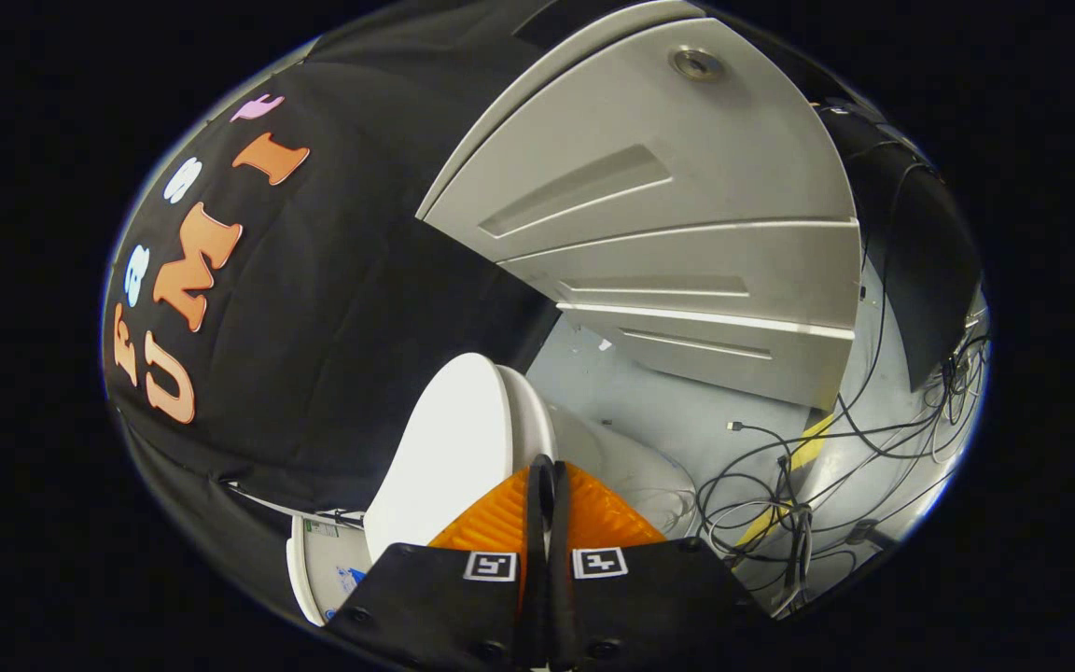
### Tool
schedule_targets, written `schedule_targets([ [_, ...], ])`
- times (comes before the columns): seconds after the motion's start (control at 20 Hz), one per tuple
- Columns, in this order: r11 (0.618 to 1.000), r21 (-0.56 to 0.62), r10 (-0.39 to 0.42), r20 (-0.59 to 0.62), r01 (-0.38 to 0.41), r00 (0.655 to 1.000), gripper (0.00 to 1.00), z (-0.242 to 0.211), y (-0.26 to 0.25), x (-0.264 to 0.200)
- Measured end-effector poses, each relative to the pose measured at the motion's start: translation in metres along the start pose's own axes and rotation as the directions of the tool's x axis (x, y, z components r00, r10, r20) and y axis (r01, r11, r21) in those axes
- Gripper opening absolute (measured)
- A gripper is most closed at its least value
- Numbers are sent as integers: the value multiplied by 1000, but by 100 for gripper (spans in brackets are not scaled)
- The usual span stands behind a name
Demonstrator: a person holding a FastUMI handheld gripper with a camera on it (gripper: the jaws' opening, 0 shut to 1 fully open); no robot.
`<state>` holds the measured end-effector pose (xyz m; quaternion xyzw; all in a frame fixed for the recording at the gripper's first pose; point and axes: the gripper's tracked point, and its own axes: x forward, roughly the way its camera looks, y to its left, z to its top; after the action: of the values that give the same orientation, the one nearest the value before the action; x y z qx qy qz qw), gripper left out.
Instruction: Open the toilet lid.
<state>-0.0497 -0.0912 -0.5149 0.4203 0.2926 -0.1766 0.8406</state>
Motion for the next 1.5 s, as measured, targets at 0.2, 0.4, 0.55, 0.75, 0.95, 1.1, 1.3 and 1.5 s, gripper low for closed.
schedule_targets([
  [0.2,999,-38,10,37,-9,999,8,11,15,-4],
  [0.4,996,-82,38,46,-34,998,9,18,34,-14],
  [0.55,992,-122,54,82,-43,995,8,27,50,-18],
  [0.75,982,-179,84,92,-66,992,8,29,74,-30],
  [0.95,962,-253,132,104,-103,986,8,34,107,-47],
  [1.1,941,-315,169,112,-126,979,8,37,135,-60],
  [1.3,904,-398,220,111,-159,969,8,33,177,-78],
  [1.5,852,-486,276,100,-195,956,8,23,220,-99],
])
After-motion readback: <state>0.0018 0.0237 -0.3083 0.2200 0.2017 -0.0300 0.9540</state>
